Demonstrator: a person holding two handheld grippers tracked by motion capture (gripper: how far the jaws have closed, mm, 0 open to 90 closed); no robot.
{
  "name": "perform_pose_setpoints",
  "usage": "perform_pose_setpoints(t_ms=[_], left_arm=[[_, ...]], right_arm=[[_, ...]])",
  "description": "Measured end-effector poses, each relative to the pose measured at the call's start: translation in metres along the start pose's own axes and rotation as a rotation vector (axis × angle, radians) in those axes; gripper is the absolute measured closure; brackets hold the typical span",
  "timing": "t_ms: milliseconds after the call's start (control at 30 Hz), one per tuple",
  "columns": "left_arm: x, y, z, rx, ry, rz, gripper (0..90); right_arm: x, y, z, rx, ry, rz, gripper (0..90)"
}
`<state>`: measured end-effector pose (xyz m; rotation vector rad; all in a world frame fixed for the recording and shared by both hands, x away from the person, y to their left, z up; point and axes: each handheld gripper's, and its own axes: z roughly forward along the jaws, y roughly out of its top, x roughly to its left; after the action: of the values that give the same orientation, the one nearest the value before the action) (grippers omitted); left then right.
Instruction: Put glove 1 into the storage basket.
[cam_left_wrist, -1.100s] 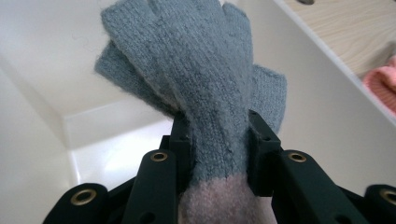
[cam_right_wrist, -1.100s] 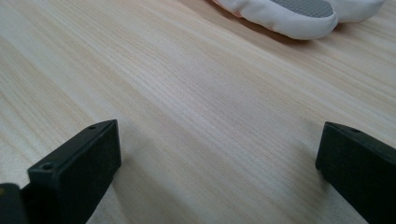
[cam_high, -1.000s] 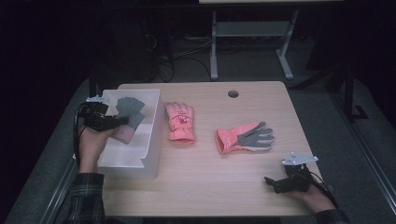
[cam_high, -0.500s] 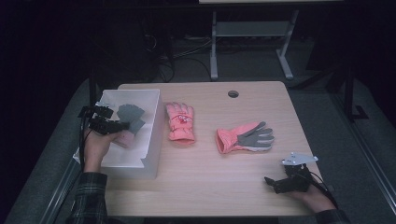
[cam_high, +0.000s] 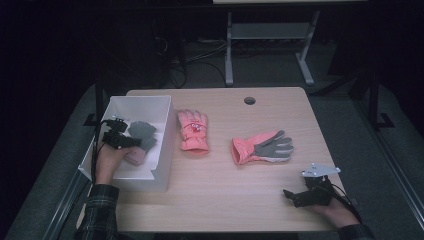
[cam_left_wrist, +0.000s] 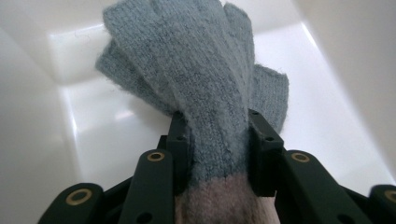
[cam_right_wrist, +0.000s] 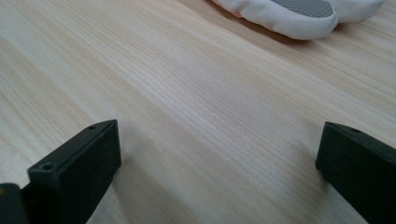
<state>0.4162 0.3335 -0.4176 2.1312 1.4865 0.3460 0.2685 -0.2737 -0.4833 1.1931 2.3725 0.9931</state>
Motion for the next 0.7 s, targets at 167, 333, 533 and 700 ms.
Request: perform_pose_setpoints(t_ms=[167,333,533,700], left_arm=[[-0.001,0.001,0.003,0.025,0.015,-0.010,52.6],[-0.006,0.003,0.003,0.018,0.051,-0.002,37.6],[-0.013,0.009,-0.008,-0.019,0.078,0.007,24.0],[-0.017,0.014,-0.028,-0.070,0.044,0.033,20.5]], right_arm=[[0.000,0.000,0.000,0.000,0.000,0.000,0.0],[0.000,0.000,0.000,0.000,0.000,0.000,0.0],[0.000,0.000,0.000,0.000,0.000,0.000,0.0],[0.000,0.000,0.000,0.000,0.000,0.000,0.0]])
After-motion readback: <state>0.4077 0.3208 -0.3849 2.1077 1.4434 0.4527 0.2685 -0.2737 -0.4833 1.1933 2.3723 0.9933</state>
